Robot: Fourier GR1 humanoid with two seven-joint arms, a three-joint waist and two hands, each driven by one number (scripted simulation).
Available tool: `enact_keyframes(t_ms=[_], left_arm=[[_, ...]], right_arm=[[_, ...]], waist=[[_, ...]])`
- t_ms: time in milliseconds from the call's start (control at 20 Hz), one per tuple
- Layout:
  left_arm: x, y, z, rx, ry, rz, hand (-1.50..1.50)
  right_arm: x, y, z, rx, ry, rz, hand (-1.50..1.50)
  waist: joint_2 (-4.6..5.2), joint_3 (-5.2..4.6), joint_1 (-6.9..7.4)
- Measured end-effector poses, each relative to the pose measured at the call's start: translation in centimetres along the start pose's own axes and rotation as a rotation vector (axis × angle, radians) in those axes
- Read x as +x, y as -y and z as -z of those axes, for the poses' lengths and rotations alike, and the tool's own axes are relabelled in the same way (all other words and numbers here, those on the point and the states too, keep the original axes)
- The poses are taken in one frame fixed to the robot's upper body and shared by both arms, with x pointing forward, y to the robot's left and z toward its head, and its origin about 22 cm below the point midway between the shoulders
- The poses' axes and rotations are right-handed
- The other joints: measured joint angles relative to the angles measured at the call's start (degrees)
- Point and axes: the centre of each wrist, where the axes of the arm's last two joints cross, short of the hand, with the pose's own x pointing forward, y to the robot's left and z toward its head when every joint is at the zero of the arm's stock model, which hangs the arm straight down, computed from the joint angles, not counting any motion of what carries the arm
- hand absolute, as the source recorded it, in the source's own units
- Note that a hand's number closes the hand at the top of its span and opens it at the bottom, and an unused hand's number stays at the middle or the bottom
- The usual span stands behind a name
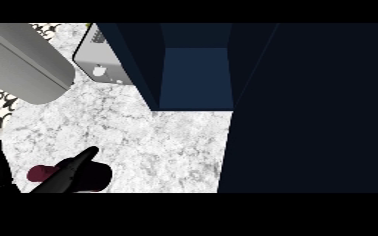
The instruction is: Pick up the wine, place it into the cabinet and close the cabinet
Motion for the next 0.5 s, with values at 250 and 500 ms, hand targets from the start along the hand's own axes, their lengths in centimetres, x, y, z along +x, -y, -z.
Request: enact_keyframes(t_ms=[250,500], left_arm=[[-2.1,-0.4,-0.3,0.017,-0.033,0.01,-1.5],[-4.6,-1.0,-0.6,0.04,-0.06,0.02,-1.5]], right_arm=[[0.5,-0.1,0.2,0.001,0.007,0.002,-1.5],[0.9,0.3,0.3,-0.022,0.023,0.0,-1.5]], waist=[[0.0,-0.02,-0.02],[-0.02,-0.03,0.07]])
